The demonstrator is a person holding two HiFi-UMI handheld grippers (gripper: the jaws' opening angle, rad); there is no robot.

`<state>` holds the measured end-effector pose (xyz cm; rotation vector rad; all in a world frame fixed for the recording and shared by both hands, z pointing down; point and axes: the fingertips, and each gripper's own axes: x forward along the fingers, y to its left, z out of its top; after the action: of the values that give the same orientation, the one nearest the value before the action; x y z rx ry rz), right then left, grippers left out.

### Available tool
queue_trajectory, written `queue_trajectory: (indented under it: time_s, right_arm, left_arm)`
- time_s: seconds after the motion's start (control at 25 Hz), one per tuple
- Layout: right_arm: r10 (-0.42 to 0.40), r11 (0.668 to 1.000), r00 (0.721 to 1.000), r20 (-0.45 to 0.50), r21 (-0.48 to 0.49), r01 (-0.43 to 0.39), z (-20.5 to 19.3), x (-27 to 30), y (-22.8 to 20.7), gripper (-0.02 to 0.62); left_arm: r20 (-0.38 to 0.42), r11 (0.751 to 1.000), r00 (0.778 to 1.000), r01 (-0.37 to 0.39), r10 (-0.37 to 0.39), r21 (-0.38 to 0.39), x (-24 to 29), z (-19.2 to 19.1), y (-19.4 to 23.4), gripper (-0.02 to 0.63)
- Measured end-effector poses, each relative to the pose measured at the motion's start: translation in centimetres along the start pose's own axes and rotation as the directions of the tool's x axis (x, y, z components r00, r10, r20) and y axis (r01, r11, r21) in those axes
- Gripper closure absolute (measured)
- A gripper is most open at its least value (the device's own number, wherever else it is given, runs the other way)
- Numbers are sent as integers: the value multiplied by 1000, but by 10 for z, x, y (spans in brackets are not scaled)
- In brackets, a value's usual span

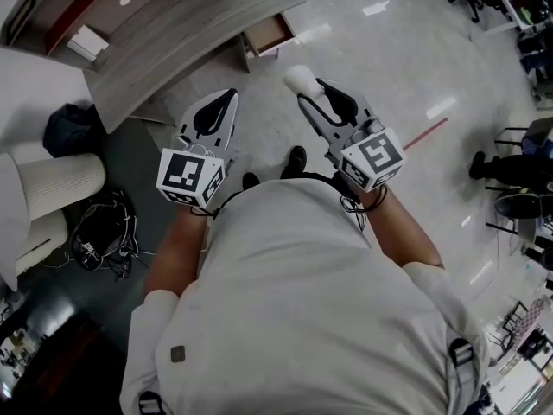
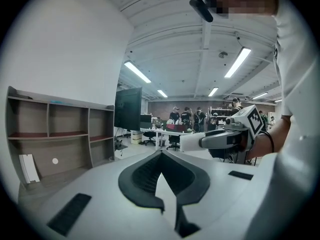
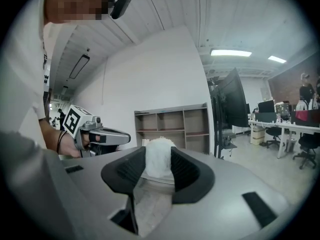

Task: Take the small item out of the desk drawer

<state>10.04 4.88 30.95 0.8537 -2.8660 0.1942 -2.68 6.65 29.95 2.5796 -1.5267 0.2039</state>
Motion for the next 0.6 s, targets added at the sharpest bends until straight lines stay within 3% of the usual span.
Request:
queue_trajectory:
  time_s: [0.6]
  right_arm:
    - [-69,997,997,24,-23,70,-9,0,110,430]
  left_arm:
    - [32,997,997,71,-72,24,-111,-18,22,591]
